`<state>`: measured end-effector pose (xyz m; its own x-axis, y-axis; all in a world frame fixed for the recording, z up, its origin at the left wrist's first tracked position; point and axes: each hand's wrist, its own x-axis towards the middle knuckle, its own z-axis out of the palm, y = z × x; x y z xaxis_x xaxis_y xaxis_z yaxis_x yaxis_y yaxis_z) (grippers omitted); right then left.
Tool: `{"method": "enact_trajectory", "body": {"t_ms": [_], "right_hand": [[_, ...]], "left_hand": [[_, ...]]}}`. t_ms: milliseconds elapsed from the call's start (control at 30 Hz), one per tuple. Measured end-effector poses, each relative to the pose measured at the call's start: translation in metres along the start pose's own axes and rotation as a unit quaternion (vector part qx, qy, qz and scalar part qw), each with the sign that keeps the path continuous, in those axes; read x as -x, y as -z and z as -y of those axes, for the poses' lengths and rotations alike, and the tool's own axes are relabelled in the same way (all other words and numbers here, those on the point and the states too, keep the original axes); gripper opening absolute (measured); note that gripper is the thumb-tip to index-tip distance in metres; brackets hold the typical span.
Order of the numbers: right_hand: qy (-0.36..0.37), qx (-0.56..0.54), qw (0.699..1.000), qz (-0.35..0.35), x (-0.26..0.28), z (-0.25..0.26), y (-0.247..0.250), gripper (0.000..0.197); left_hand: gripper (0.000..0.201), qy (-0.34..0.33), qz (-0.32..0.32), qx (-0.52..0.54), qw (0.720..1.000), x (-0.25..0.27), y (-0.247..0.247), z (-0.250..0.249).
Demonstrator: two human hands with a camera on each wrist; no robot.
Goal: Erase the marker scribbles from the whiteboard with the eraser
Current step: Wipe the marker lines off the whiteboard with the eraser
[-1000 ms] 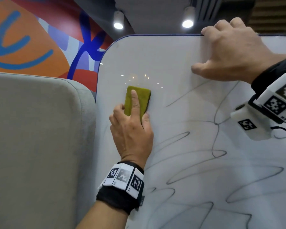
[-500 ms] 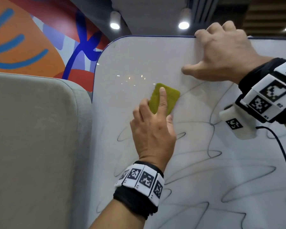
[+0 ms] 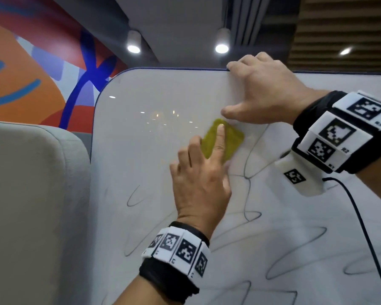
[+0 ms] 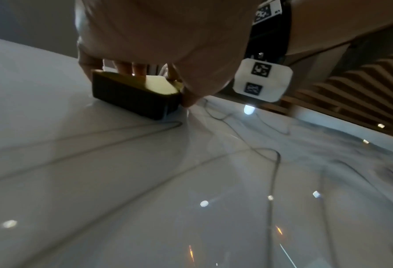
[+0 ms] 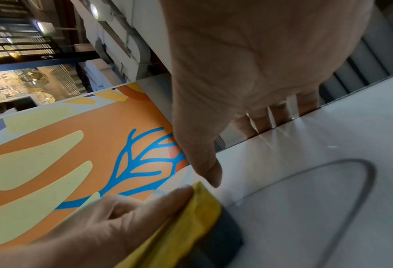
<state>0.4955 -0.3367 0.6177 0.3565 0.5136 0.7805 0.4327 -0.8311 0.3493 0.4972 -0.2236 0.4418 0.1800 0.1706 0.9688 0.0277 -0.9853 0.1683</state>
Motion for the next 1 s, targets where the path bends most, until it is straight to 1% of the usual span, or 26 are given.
{"method": "enact_trajectory", "body": {"t_ms": [33,67,133,167,200,300,367,400,433,500,533,633,700,733,767,800,900,1000], "right_hand": [[-0.008,-0.011,1.0,-0.001,0.0,-0.005,0.002,0.069],[-0.018,-0.018,1.0,-0.001,0.002,-0.013,0.003,0.066],[-0.034,-0.024,0.999,0.001,0.006,-0.026,0.004,0.065],[-0.036,-0.027,0.999,-0.001,0.008,-0.031,0.003,0.063],[-0.036,-0.031,0.999,-0.007,0.01,-0.035,0.002,0.061],[-0.031,-0.034,0.999,-0.015,0.011,-0.038,0.0,0.055],[-0.028,-0.037,0.999,-0.015,0.011,-0.038,0.001,0.054],[-0.026,-0.04,0.999,-0.013,0.011,-0.039,0.001,0.053],[-0.024,-0.043,0.999,-0.011,0.011,-0.041,0.002,0.053],[-0.019,-0.049,0.999,-0.012,0.012,-0.045,0.002,0.054],[-0.017,-0.051,0.998,-0.012,0.013,-0.046,0.002,0.055],[-0.012,-0.054,0.998,-0.017,0.013,-0.046,0.002,0.059],[-0.012,-0.053,0.998,-0.022,0.012,-0.046,0.001,0.059],[-0.013,-0.053,0.998,-0.026,0.012,-0.046,-0.001,0.059],[-0.013,-0.051,0.998,-0.031,0.012,-0.046,-0.001,0.058],[-0.013,-0.05,0.998,-0.034,0.012,-0.045,-0.002,0.057],[-0.009,-0.05,0.998,-0.033,0.011,-0.045,-0.001,0.058],[-0.001,-0.049,0.998,-0.028,0.011,-0.048,0.001,0.057]], "left_hand": [[0.075,0.02,-0.011,0.005,1.0,-0.004,0.0,0.003],[0.074,0.056,-0.021,0.018,0.998,-0.008,0.0,0.005],[0.072,0.127,-0.02,0.043,0.991,-0.013,0.001,0.002],[0.072,0.138,-0.014,0.047,0.989,-0.014,0.001,-0.004],[0.072,0.131,-0.007,0.047,0.99,-0.013,0.0,-0.013],[0.074,0.076,-0.001,0.04,0.996,-0.01,-0.005,-0.033],[0.074,0.075,-0.018,0.039,0.996,-0.015,-0.006,-0.031],[0.073,0.097,-0.029,0.046,0.994,-0.019,-0.004,-0.027],[0.072,0.134,-0.035,0.058,0.989,-0.024,-0.002,-0.021],[0.07,0.217,-0.048,0.08,0.972,-0.029,0.0,-0.004],[0.07,0.245,-0.06,0.085,0.964,-0.028,0.001,0.007],[0.068,0.312,-0.086,0.088,0.942,-0.018,0.002,0.044],[0.066,0.358,-0.092,0.097,0.924,-0.015,0.002,0.055],[0.066,0.364,-0.092,0.096,0.922,-0.015,0.002,0.054],[0.066,0.355,-0.089,0.092,0.926,-0.017,0.002,0.047],[0.066,0.328,-0.08,0.084,0.937,-0.018,0.002,0.036],[0.068,0.198,-0.049,0.068,0.977,-0.019,0.0,-0.015],[0.074,0.063,-0.015,0.051,0.997,-0.01,-0.005,-0.064]]}}
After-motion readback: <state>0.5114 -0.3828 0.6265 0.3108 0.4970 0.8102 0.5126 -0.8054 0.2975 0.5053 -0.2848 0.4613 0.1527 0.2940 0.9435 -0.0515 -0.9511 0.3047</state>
